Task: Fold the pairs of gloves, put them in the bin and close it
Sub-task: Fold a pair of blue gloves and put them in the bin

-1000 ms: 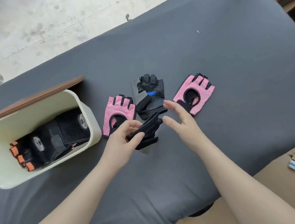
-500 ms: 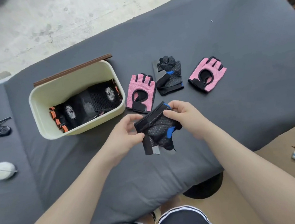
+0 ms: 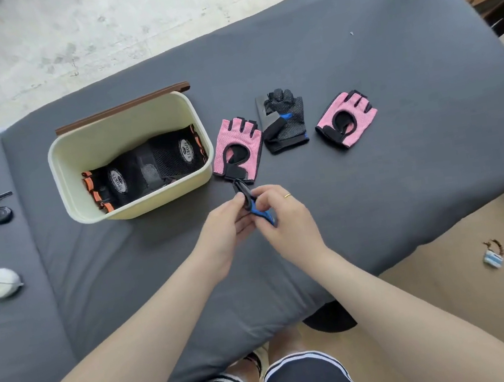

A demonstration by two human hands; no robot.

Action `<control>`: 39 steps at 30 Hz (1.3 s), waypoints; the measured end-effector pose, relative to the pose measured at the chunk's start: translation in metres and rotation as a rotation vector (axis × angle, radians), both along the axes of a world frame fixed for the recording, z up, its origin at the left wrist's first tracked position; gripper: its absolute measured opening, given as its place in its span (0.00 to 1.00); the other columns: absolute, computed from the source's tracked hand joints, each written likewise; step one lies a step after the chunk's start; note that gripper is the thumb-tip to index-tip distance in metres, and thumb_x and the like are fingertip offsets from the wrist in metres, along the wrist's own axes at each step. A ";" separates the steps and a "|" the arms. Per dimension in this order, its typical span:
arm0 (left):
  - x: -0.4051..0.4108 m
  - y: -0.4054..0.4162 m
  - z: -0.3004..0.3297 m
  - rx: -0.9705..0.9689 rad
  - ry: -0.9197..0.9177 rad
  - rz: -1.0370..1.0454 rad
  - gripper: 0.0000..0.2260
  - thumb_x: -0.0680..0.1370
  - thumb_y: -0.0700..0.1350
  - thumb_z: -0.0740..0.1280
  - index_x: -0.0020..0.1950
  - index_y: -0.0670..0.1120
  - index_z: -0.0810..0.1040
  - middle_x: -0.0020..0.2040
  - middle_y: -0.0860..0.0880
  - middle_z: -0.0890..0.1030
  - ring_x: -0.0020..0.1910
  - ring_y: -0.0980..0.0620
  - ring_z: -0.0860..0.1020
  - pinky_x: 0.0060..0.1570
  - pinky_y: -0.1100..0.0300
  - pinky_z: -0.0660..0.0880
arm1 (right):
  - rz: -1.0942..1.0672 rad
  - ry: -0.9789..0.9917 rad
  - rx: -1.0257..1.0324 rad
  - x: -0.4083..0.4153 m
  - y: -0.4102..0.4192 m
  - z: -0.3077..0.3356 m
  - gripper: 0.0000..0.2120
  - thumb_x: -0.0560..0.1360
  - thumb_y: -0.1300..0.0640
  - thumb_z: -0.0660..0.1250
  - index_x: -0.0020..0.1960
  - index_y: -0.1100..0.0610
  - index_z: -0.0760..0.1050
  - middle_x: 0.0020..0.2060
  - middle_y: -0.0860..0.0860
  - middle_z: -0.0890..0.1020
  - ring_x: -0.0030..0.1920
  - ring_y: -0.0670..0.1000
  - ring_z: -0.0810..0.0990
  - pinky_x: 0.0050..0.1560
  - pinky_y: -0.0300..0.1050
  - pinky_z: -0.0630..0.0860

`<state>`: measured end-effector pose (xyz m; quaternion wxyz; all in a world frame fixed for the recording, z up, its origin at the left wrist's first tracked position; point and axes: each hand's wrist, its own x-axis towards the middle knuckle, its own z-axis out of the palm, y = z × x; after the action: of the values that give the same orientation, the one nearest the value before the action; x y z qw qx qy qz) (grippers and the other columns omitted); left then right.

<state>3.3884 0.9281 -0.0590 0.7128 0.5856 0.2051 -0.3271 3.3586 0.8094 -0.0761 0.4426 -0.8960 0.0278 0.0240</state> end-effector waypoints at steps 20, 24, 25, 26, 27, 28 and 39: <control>0.070 -0.023 -0.038 0.476 -0.236 -0.125 0.13 0.76 0.41 0.61 0.42 0.58 0.79 0.45 0.47 0.82 0.42 0.53 0.74 0.46 0.57 0.69 | 0.310 0.343 -0.687 0.135 -0.103 -0.091 0.22 0.77 0.64 0.56 0.71 0.59 0.62 0.75 0.57 0.59 0.73 0.57 0.59 0.72 0.52 0.57; 0.071 -0.021 -0.045 0.450 -0.180 -0.070 0.12 0.76 0.39 0.62 0.46 0.57 0.77 0.47 0.55 0.83 0.47 0.56 0.79 0.54 0.57 0.73 | 0.310 0.164 -0.955 0.146 -0.112 -0.119 0.24 0.71 0.63 0.67 0.66 0.58 0.67 0.63 0.56 0.74 0.64 0.57 0.71 0.72 0.56 0.57; 0.070 -0.019 -0.048 0.438 -0.164 -0.058 0.11 0.76 0.39 0.63 0.46 0.55 0.77 0.47 0.55 0.83 0.46 0.55 0.79 0.55 0.55 0.74 | 0.288 0.085 -1.010 0.148 -0.112 -0.122 0.23 0.65 0.62 0.73 0.59 0.57 0.72 0.53 0.54 0.79 0.55 0.56 0.77 0.69 0.55 0.63; 0.068 -0.017 -0.050 0.427 -0.150 -0.054 0.09 0.76 0.39 0.64 0.46 0.53 0.76 0.47 0.53 0.83 0.46 0.54 0.79 0.55 0.53 0.74 | 0.280 0.022 -1.062 0.150 -0.112 -0.124 0.21 0.61 0.61 0.76 0.52 0.57 0.75 0.44 0.52 0.80 0.47 0.55 0.79 0.66 0.54 0.67; 0.067 -0.015 -0.052 0.422 -0.140 -0.060 0.07 0.76 0.39 0.64 0.46 0.51 0.76 0.47 0.52 0.84 0.45 0.53 0.79 0.56 0.51 0.74 | 0.286 -0.022 -1.086 0.151 -0.112 -0.124 0.18 0.58 0.61 0.76 0.45 0.56 0.75 0.37 0.51 0.79 0.40 0.55 0.79 0.63 0.52 0.68; 0.065 -0.013 -0.053 0.418 -0.133 -0.074 0.06 0.76 0.39 0.64 0.47 0.50 0.76 0.47 0.51 0.84 0.46 0.52 0.79 0.57 0.49 0.74 | 0.295 -0.053 -1.071 0.150 -0.113 -0.124 0.15 0.58 0.61 0.76 0.41 0.56 0.75 0.33 0.51 0.78 0.36 0.55 0.78 0.58 0.50 0.67; 0.036 0.025 -0.002 0.423 -0.207 -0.175 0.11 0.76 0.37 0.64 0.45 0.54 0.76 0.47 0.52 0.83 0.46 0.53 0.79 0.54 0.54 0.75 | 0.027 0.540 0.266 0.095 -0.089 0.004 0.19 0.74 0.67 0.58 0.51 0.46 0.78 0.47 0.46 0.82 0.48 0.48 0.77 0.52 0.41 0.73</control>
<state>3.4248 0.9535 -0.0613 0.5605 0.7677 0.1434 -0.2755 3.4536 0.7200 -0.0717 0.5323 -0.7916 0.1292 0.2708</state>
